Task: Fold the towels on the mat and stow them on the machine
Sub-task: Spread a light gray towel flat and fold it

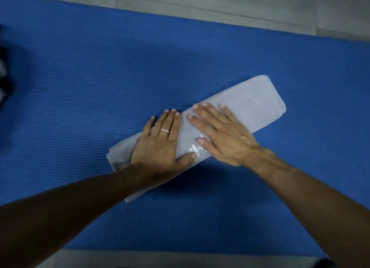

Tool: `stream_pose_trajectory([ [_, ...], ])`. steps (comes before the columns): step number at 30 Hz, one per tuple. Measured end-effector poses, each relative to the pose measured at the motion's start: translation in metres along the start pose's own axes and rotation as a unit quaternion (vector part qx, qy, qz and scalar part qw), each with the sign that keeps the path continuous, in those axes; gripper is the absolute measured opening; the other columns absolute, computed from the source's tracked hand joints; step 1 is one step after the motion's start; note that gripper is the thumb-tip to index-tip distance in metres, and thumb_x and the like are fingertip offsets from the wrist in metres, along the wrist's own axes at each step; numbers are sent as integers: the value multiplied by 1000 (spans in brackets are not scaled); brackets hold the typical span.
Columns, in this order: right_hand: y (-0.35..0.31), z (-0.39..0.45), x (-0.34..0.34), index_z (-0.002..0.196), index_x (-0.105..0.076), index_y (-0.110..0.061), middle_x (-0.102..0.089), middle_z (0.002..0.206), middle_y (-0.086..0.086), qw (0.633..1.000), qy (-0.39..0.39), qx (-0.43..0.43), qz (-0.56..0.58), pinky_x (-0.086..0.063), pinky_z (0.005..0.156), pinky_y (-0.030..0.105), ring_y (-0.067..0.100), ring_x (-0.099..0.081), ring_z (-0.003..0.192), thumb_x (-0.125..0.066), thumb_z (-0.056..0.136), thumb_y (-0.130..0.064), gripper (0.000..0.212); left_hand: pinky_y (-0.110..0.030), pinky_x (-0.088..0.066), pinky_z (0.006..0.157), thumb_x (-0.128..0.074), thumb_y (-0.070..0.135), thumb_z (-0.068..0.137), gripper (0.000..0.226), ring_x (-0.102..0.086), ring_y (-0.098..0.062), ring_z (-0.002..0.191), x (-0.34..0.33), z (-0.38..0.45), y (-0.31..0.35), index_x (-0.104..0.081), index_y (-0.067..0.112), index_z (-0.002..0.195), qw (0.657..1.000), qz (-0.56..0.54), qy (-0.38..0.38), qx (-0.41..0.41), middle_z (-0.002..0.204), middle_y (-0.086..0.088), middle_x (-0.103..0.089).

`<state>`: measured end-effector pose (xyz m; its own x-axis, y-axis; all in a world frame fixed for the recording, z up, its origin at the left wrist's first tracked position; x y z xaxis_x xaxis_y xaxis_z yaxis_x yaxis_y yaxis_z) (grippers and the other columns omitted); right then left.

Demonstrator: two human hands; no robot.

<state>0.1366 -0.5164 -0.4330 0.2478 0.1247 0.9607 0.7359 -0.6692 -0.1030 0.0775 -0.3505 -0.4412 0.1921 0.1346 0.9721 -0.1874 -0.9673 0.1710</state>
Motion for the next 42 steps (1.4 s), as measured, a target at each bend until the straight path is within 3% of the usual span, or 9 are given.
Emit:
stream_pose_trajectory([
  [8, 15, -8, 16, 155, -11, -16, 1, 164, 4, 939, 6, -338, 56, -5, 120, 52, 24, 2, 150, -25, 101, -40, 61, -45, -3, 121, 0, 71, 82, 99, -11, -27, 148, 8, -35, -39, -3, 1, 152, 999, 27, -36, -3, 160, -16, -13],
  [13, -93, -6, 15, 138, -46, -10, -32, 154, 13, 984, 91, -137, 73, -31, 112, 50, 31, -32, 140, -43, 92, -31, 50, -43, -35, 100, -41, 54, 93, 66, -46, -28, 122, 21, -64, -74, -39, 11, 143, 998, -43, 22, 46, 133, -9, -54],
  [18, -133, -31, 0, 142, -43, -10, -28, 157, 8, 982, 93, -103, 124, -22, 118, 43, 25, -26, 144, -53, 86, -31, 61, -28, -47, 63, -70, 46, 82, 39, -62, -19, 83, 30, -51, -90, -64, 9, 95, 929, -317, -87, 172, 92, -4, -66],
  [25, -142, -40, 3, 152, -24, -16, -11, 162, 1, 987, 73, -88, 117, -15, 121, 41, 19, -12, 149, -58, 83, -54, 86, -27, -47, 63, -72, 40, 83, 29, -61, -14, 81, 47, -49, -95, -58, 17, 94, 881, -406, -129, 205, 92, 0, -63],
  [29, -153, -30, 13, 152, -21, -18, -13, 161, 2, 981, 112, -93, 126, -13, 120, 40, 21, -12, 147, -65, 76, -61, 98, -36, -52, 70, -67, 34, 88, 31, -62, -21, 84, 51, -53, -89, -62, 9, 106, 740, -592, -134, 289, 96, -6, -65],
  [34, -167, -27, 28, 136, -48, -16, -52, 138, 5, 951, 206, -124, 192, -43, 102, 42, 24, -51, 121, -64, 87, -37, 56, -35, -45, 74, -64, 29, 90, 21, -57, -22, 85, 52, -60, -78, -62, 10, 97, 693, -627, -150, 323, 95, -9, -62],
  [36, -158, -28, 36, 119, -59, -19, -67, 108, 0, 911, 191, -175, 322, -48, 85, 35, 18, -60, 96, -58, 93, -30, 29, -34, -49, 72, -58, 43, 92, 34, -62, -21, 86, 57, -62, -79, -64, 11, 100, 712, -595, -141, 346, 100, -7, -67],
  [39, -133, -36, 43, 98, -65, -26, -67, 85, -14, 761, 147, -256, 577, -46, 72, 21, 5, -62, 81, -51, 99, -36, 17, -36, -49, 75, -33, 71, 91, 63, -62, -20, 93, 67, -57, -81, -68, 20, 99, 761, -539, -127, 339, 97, -1, -69],
  [42, -113, -45, 40, 108, -68, -24, -73, 104, -11, 598, 137, -281, 738, -52, 91, 29, 8, -67, 102, -57, 96, -38, 22, -38, -45, 96, -16, 76, 89, 79, -61, -22, 113, 69, -43, -63, -72, 21, 106, 701, -665, -107, 232, 112, -2, -71],
])
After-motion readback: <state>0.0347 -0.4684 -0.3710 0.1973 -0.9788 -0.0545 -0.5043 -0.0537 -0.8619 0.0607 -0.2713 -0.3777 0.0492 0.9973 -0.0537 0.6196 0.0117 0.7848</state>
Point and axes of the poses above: each hand's wrist, its own z-axis towards the middle knuckle, its own x-axis out of the back of the hand, y = z × x, the point moved 4 cm from there along z, towards the middle knuckle
